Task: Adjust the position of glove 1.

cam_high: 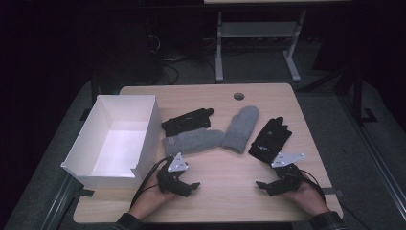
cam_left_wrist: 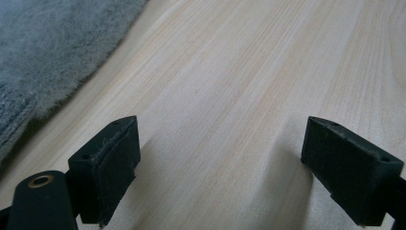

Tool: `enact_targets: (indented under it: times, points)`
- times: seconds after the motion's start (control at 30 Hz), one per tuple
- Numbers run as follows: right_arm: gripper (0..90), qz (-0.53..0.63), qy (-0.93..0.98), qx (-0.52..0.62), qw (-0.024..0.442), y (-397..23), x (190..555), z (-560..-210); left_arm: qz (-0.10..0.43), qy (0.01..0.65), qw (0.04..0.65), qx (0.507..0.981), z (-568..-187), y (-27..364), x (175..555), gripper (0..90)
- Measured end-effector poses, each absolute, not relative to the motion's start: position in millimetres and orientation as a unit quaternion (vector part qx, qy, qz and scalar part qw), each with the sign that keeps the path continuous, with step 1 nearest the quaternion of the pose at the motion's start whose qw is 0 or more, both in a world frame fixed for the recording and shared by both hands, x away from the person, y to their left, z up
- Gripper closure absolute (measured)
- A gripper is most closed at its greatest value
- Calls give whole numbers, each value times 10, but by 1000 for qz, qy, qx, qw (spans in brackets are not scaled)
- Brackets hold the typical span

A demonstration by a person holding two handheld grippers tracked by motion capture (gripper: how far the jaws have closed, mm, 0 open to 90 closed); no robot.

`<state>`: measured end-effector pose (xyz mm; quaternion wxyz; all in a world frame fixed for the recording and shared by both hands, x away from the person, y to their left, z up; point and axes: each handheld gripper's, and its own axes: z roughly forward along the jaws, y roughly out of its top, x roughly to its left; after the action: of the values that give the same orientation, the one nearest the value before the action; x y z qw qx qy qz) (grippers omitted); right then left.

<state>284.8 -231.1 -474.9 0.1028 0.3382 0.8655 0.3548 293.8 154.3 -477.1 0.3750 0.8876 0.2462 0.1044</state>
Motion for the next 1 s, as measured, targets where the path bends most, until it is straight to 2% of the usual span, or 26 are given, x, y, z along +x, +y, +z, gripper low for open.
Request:
enact_targets:
  times: [0.2, 0.23, 0.3, 0.53, 0.6, 0.63, 0.67, 0.77, 0.8, 0.83, 1.0]
  points:
    - [160, 365, 864, 333, 100, -2296, 2850, -4670, 102, 244, 377, 888, -4771, 1545, 2944, 125]
    - [203, 370, 862, 331, 103, -2281, 2863, -4645, 102, 241, 380, 887, -4775, 1543, 2950, 125]
    - [224, 373, 860, 332, 103, -2278, 2868, -4635, 101, 242, 381, 887, -4775, 1543, 2951, 125]
    - [461, 384, 857, 328, 102, -2215, 3052, -4543, 101, 238, 378, 889, -4771, 1548, 2955, 125]
    - [488, 382, 859, 326, 102, -2203, 3066, -4531, 101, 238, 378, 889, -4771, 1553, 2955, 125]
    - [559, 381, 858, 327, 105, -2161, 3124, -4494, 98, 240, 380, 888, -4770, 1559, 2957, 125]
    - [559, 381, 858, 327, 105, -2161, 3124, -4494, 98, 240, 380, 888, -4770, 1559, 2957, 125]
    - [690, 378, 860, 327, 99, -2095, 3207, -4443, 93, 239, 382, 888, -4769, 1569, 2965, 125]
    - [767, 381, 860, 322, 107, -2054, 3250, -4403, 92, 239, 382, 888, -4766, 1572, 2968, 125]
    - [767, 381, 860, 322, 107, -2054, 3250, -4403, 92, 239, 382, 888, -4766, 1572, 2968, 125]
    - [900, 400, 855, 311, 111, -1950, 3430, -4306, 95, 236, 381, 889, -4766, 1569, 2968, 125]
